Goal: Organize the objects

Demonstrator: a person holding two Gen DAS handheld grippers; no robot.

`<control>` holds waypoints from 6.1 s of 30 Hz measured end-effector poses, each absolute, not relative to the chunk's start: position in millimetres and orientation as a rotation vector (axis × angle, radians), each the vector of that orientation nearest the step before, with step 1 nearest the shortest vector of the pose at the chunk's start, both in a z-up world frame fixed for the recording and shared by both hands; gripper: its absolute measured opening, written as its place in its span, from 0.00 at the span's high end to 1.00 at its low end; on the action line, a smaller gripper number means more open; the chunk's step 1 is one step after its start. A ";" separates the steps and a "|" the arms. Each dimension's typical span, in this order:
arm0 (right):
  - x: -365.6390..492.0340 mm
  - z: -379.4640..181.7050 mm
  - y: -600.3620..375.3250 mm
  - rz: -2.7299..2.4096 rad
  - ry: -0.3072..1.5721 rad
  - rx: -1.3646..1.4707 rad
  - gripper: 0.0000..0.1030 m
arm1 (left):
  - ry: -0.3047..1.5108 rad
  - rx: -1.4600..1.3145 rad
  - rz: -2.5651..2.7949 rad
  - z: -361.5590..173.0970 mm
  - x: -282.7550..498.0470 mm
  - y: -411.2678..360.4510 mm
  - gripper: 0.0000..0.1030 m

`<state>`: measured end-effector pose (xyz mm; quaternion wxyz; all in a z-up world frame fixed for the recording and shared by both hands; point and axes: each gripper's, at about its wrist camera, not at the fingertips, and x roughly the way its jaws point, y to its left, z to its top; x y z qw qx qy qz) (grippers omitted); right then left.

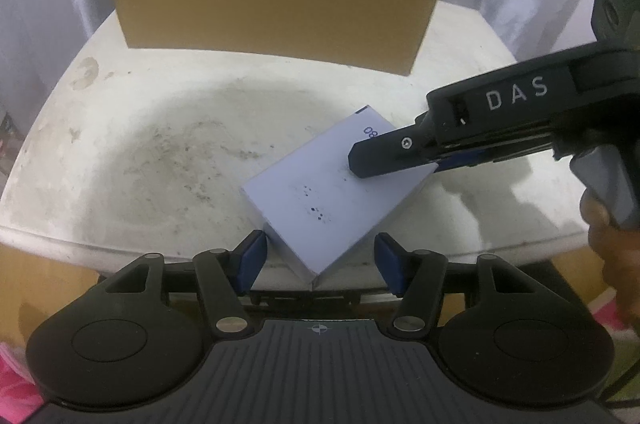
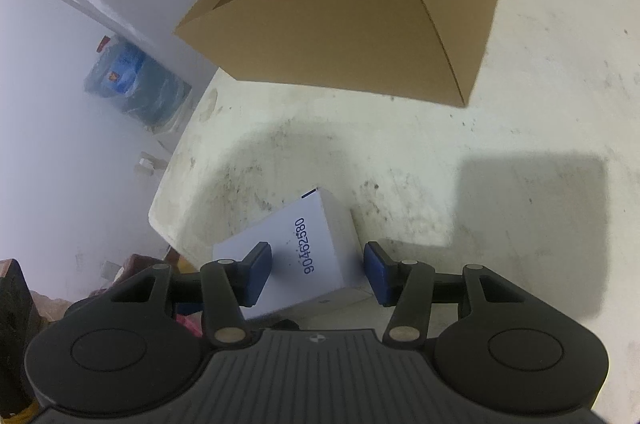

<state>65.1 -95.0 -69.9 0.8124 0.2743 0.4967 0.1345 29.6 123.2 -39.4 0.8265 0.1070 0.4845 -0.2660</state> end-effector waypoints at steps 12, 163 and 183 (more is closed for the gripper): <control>69.2 -73.7 -94.8 0.298 1.033 0.610 0.47 | 0.992 0.297 -0.551 -46.1 30.1 114.8 0.32; 98.9 56.3 -161.3 0.076 0.505 0.505 0.01 | 0.738 0.217 -0.517 77.7 144.6 91.9 0.00; 40.6 42.8 -111.2 -0.092 0.649 0.293 0.00 | 0.626 0.330 -0.310 76.0 97.9 111.0 0.00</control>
